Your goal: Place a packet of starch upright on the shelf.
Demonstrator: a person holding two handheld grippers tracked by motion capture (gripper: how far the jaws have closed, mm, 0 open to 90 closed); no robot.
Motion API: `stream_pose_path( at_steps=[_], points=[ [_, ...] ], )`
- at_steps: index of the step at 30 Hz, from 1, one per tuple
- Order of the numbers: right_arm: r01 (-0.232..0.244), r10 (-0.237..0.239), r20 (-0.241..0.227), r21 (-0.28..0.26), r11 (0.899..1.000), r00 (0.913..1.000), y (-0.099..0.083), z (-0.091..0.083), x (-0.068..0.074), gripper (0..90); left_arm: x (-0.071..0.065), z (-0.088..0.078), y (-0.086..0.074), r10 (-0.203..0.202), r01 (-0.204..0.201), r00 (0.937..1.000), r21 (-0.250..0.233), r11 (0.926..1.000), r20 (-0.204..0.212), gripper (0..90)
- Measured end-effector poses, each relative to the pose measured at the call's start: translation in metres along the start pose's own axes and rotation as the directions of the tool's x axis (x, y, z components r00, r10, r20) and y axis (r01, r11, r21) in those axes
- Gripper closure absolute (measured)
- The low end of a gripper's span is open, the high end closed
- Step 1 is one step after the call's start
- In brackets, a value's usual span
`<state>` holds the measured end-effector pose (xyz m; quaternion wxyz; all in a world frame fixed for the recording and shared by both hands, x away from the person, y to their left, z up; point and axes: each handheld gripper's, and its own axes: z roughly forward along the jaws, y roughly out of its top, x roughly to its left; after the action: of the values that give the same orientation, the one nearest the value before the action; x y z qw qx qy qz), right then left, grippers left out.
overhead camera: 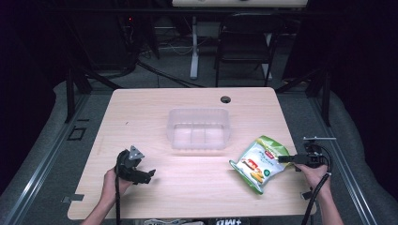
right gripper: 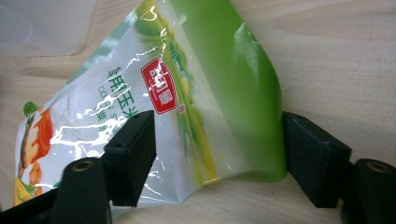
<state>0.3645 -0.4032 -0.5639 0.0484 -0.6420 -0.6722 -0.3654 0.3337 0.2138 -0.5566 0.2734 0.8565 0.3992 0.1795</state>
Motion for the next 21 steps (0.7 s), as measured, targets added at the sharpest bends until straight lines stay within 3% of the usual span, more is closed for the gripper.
stream_pose_path(
  at_steps=[3,5,6,11,14,18,21],
  points=[
    [-0.006,0.006,-0.016,0.001,1.0,0.9999,-0.001,0.001,0.0,36.5,0.0,0.0,0.0,0.0,0.0,1.0,0.0,1.0,0.0,6.4],
    [0.009,-0.01,0.007,0.019,1.0,0.9999,-0.001,0.001,-0.001,43.7,0.0,0.0,0.0,0.0,0.0,1.0,0.0,1.0,-0.001,6.4],
    [-0.012,0.012,-0.014,-0.01,1.0,0.9998,-0.002,0.004,0.001,49.3,0.0,0.0,0.0,0.0,0.0,1.0,0.0,1.0,-0.001,6.4],
    [-0.002,0.002,-0.031,0.008,1.0,0.9995,-0.003,0.007,0.003,63.1,0.0,0.0,0.0,0.0,0.0,1.0,-0.007,1.0,-0.001,6.4],
    [0.022,-0.022,-0.039,0.003,1.0,0.999,-0.003,0.007,0.007,70.9,0.0,-0.001,0.0,0.001,-0.001,1.0,-0.007,1.0,-0.003,6.4],
    [0.036,-0.036,-0.019,-0.004,0.999,0.9992,-0.004,0.007,0.012,75.0,0.0,-0.001,0.0,0.002,-0.002,1.0,-0.008,1.0,-0.004,6.4],
    [0.08,-0.08,-0.013,-0.001,0.997,0.9967,-0.004,0.008,0.02,80.0,0.0,-0.001,0.0,0.002,-0.002,1.0,-0.009,1.0,-0.003,6.4]
  ],
)
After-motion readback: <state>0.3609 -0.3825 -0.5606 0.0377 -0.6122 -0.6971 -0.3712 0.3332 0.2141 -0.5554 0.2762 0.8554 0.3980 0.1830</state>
